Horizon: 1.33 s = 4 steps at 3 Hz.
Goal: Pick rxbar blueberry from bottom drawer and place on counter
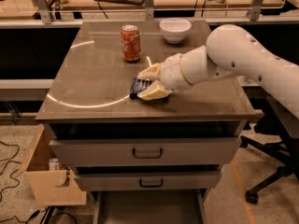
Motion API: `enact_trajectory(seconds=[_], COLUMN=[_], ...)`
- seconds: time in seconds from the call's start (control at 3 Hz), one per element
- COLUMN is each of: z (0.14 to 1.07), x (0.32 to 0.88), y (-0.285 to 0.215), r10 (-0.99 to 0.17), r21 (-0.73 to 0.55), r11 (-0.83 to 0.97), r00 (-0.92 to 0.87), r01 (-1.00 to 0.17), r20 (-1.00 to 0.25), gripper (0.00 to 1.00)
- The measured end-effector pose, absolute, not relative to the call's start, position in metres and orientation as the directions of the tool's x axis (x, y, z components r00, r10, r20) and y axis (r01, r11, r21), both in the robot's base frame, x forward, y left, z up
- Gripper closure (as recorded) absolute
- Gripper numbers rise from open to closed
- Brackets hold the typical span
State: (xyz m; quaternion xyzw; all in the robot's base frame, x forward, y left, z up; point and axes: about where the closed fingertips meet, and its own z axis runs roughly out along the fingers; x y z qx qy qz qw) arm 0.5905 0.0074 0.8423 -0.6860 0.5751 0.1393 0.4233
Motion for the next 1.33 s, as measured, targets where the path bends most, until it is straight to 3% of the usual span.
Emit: enact_trajectory(seconds=[0.33, 0.67, 1.33], z=[0.8348, 0.8351, 0.8345], x=[0.6048, 0.6048, 0.6041], y=[0.0189, 0.0190, 0.0213], r10=[-0.650, -0.650, -0.649], r21=[-0.419, -0.419, -0.418], r11=[0.008, 0.007, 0.003], r00=[0.314, 0.314, 0.316], r01=[-0.908, -0.908, -0.909], r20=[-0.692, -0.692, -0.692], gripper=[1.00, 0.84, 0.38])
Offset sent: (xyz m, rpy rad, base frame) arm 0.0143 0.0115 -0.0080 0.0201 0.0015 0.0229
